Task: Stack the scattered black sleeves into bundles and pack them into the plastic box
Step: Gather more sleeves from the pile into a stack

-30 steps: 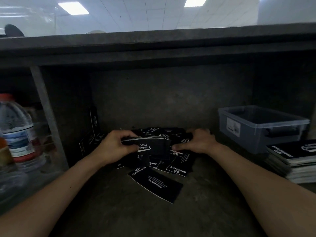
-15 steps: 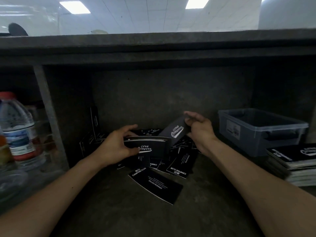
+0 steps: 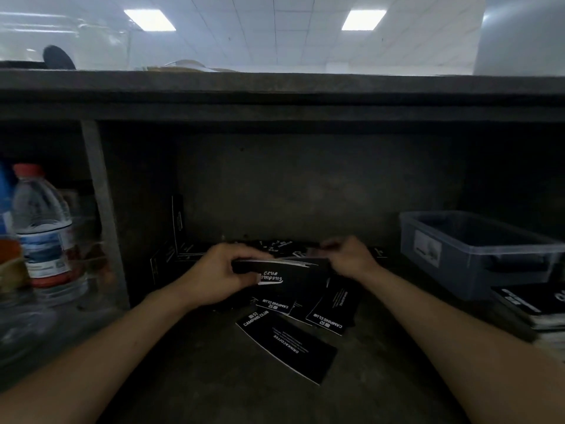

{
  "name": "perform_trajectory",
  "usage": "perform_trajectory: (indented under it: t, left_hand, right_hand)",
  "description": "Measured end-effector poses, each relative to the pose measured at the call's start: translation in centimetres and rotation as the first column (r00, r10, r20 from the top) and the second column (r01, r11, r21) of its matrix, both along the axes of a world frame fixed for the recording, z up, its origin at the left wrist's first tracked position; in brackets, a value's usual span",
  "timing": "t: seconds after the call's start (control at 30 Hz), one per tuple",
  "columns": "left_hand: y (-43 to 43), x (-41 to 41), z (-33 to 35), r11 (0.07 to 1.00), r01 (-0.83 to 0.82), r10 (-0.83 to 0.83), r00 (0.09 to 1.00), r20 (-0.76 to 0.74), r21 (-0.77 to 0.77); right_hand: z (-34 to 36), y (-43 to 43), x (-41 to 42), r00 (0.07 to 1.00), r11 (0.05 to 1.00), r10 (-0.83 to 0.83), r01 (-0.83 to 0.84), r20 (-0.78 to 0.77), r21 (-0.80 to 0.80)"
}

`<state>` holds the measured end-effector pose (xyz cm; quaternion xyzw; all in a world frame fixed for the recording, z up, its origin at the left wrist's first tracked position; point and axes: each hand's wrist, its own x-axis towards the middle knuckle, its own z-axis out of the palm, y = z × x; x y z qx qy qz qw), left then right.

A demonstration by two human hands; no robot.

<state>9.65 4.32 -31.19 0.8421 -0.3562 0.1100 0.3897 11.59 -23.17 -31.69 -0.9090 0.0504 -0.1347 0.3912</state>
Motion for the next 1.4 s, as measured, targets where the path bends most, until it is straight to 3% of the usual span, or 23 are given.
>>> perform_trajectory:
  t: [0.03,0.07,0.2,0.27,0.37,0.43,0.5,0.57,0.67,0.7,0.77,0.8,0.87,0.93,1.0,1.07,1.13,1.3,1.4]
  left_hand:
    - [-0.1,-0.1,0.0,0.999,0.014,-0.014,1.000,0.019,0.029]
    - [-0.2,-0.1,-0.1,0.999,0.022,-0.024,0.999,0.038,0.044]
    - [-0.4,-0.2,-0.1,0.998,0.024,-0.027,0.997,0.065,0.051]
    - [-0.7,-0.3,-0.1,0.999,0.014,-0.017,0.997,0.076,0.041]
    - [-1.1,-0.6,-0.2,1.000,-0.016,0.016,0.994,0.107,-0.003]
    - [-1.2,-0.5,-0.2,0.999,-0.038,0.040,0.992,0.120,-0.024]
    - [-1.0,-0.3,-0.3,0.998,-0.062,0.065,0.992,0.111,-0.032]
    - [-0.9,-0.2,-0.4,0.997,-0.064,0.067,0.995,0.077,-0.039]
    - [-1.1,-0.3,-0.4,0.996,-0.055,0.053,0.998,-0.020,-0.077]
    - [-1.3,-0.4,-0.3,0.994,-0.053,0.046,0.996,-0.070,-0.098]
    - [-1.5,-0.6,-0.2,0.990,-0.065,0.047,0.989,-0.140,-0.127]
    - [-1.5,-0.6,-0.2,0.989,-0.069,0.051,0.988,-0.143,-0.127]
    - [-1.5,-0.8,-0.2,0.994,-0.047,0.037,0.994,-0.101,-0.098]
    - [-1.3,-0.8,-0.3,1.000,-0.012,0.010,0.999,-0.044,-0.029]
    - [-1.3,-1.0,-0.3,1.000,0.005,-0.004,0.999,-0.035,0.019]
    - [-1.2,-1.1,-0.2,0.999,0.008,-0.007,1.000,-0.022,0.050]
    - [-1.2,-1.2,-0.1,0.997,0.023,-0.023,1.000,0.002,0.072]
    - [-1.3,-1.3,-0.2,0.996,-0.003,0.001,1.000,0.019,0.084]
    - [-1.4,-1.3,-0.2,0.999,-0.033,0.033,0.999,0.006,0.043]
  right_hand:
    - [-0.8,-0.3,0.3,1.000,0.991,0.011,-0.012,-0.008,-0.137]
    - [-1.3,-0.7,0.6,1.000,0.984,0.020,-0.022,-0.014,-0.176]
    - [-1.0,-1.7,0.6,1.000,1.000,0.022,-0.022,-0.023,-0.020]
    - [-0.6,-2.1,0.2,1.000,0.987,-0.009,0.009,-0.005,0.163]
    - [0.7,-2.4,-1.0,1.000,0.894,-0.006,-0.006,0.024,0.448]
    - [2.0,-2.3,-1.7,0.998,0.840,-0.018,-0.019,0.062,0.542]
    - [2.8,-2.1,-2.3,0.992,0.849,-0.004,-0.062,0.123,0.525]
    - [3.2,-1.6,-3.3,0.985,0.904,0.147,-0.172,0.092,0.391]
    - [3.0,-1.0,-4.2,0.870,0.813,0.485,-0.411,-0.089,0.412]
    - [2.7,-1.0,-4.0,0.846,0.784,0.524,-0.436,-0.096,0.443]
    - [2.1,-1.0,-2.9,0.887,0.786,0.461,-0.399,-0.016,0.472]
    - [1.6,-1.0,-2.3,0.928,0.838,0.369,-0.355,0.048,0.414]
    - [0.5,-1.2,-1.2,0.965,0.965,0.232,-0.244,0.123,0.097]
    - [-0.7,-1.3,-0.7,0.957,0.928,0.290,-0.279,0.009,-0.245]
    - [-0.9,-1.5,-0.4,0.959,0.872,0.264,-0.283,-0.105,-0.400]
    - [-0.4,-2.1,0.1,0.982,0.839,0.157,-0.186,-0.101,-0.511]
    - [0.4,-2.7,0.0,0.992,0.808,0.081,-0.120,-0.092,-0.577]
    - [0.7,-3.7,-1.3,0.985,0.824,0.150,-0.170,-0.080,-0.541]
    - [1.3,-4.0,-1.6,0.995,0.827,0.083,-0.035,0.061,-0.560]
